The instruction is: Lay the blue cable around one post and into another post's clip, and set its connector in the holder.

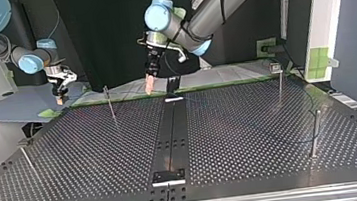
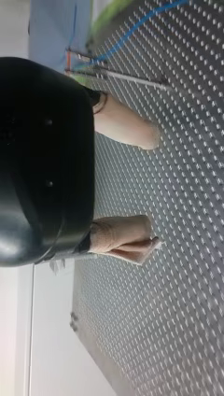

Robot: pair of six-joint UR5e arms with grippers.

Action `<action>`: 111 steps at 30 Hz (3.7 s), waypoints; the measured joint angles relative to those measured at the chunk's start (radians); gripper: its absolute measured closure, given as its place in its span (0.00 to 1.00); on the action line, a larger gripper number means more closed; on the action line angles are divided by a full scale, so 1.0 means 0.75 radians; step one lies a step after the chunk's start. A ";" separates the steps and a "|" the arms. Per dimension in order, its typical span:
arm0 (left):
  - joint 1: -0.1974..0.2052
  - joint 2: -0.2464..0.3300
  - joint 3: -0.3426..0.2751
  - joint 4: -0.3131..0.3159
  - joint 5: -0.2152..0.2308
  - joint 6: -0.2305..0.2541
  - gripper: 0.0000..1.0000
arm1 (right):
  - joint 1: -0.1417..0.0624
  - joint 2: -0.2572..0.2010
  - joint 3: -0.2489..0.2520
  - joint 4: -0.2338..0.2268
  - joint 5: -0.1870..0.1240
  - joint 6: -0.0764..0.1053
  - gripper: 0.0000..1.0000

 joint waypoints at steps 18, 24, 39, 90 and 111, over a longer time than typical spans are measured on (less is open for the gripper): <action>0.008 0.202 -0.202 0.180 -0.193 -0.059 0.00 | 0.000 0.000 0.000 -0.004 0.000 0.002 1.00; 0.028 0.273 -0.273 0.239 -0.209 -0.094 0.00 | 0.000 0.001 0.000 -0.006 0.000 0.003 1.00; 0.189 0.442 -0.442 0.407 -0.109 -0.261 0.00 | 0.002 0.002 0.000 -0.008 0.000 0.004 1.00; 0.737 0.819 -0.982 0.464 -0.026 -0.808 0.00 | 0.006 0.004 0.000 -0.008 0.000 0.000 1.00; 0.973 0.817 -0.824 0.359 0.013 -0.974 0.00 | 0.012 0.004 -0.001 -0.014 0.000 0.004 1.00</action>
